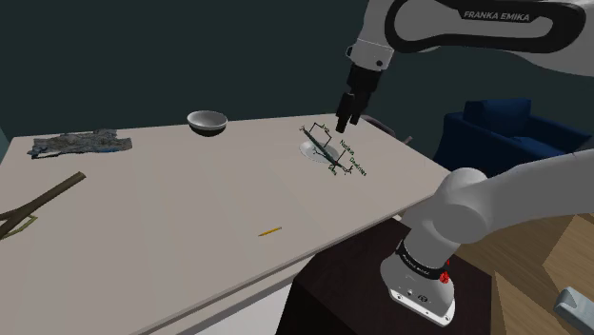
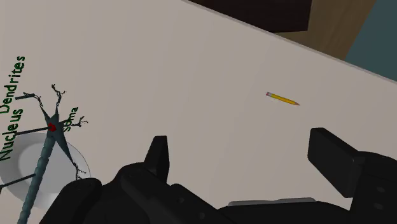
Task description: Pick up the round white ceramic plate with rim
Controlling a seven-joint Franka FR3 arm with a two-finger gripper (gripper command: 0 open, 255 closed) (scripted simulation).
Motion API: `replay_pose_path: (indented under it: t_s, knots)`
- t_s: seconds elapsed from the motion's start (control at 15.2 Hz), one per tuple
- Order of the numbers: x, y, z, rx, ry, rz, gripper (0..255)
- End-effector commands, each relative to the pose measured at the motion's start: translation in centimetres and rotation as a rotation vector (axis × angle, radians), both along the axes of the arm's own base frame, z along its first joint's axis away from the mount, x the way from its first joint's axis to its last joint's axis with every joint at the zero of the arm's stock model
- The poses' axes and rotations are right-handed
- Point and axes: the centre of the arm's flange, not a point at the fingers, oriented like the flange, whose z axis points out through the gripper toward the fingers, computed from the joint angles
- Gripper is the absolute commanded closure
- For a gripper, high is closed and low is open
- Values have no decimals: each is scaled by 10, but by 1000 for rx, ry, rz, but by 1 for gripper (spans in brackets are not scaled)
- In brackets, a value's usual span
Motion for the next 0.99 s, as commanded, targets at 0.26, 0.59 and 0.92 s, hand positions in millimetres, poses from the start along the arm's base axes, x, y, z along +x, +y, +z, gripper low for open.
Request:
replay_pose_path:
  t_s: [0.26, 0.59, 0.92]
  knots:
    - [40, -3, -37, -80, 32, -31, 0]
    - [88, -12, -84, -180, 71, -70, 0]
    - [134, -27, -132, -280, 111, -108, 0]
